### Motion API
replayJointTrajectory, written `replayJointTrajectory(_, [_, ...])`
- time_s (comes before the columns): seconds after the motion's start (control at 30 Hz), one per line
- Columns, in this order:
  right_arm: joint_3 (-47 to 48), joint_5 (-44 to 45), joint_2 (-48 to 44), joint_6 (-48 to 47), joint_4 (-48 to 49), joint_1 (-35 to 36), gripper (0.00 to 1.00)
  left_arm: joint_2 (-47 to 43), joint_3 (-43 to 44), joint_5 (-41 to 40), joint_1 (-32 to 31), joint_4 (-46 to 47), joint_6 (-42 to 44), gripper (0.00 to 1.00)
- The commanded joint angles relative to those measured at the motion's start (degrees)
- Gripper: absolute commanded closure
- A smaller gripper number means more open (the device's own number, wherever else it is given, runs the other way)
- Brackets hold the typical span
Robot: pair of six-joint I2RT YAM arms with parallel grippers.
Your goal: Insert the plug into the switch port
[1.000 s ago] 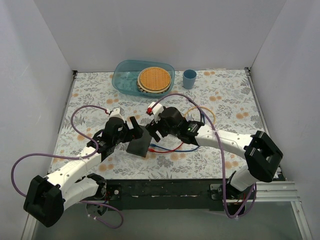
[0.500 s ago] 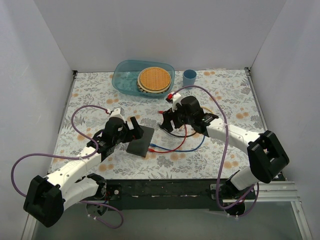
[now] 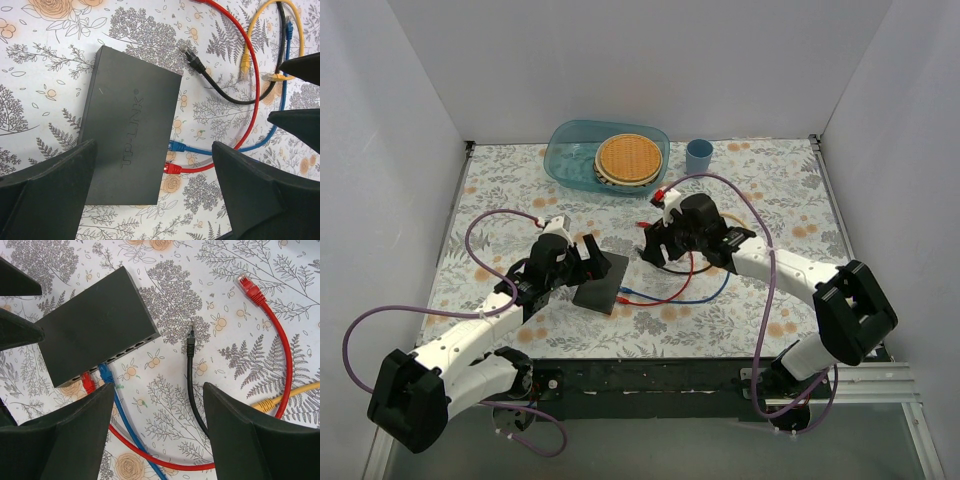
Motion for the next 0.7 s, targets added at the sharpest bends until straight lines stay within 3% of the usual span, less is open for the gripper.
replayJointTrajectory(0.0, [-0.80,-0.08,-3.61,1.14,2.15,-0.02,0.22,-1.67,0.81,1.67,-0.24,1.77,-0.34,0.02])
replayJointTrajectory(0.67, [-5.02,1.51,-1.96,3.07,7.85,-0.02,0.22,6.68,5.30,5.18,-0.24,0.80,2.82,0.02])
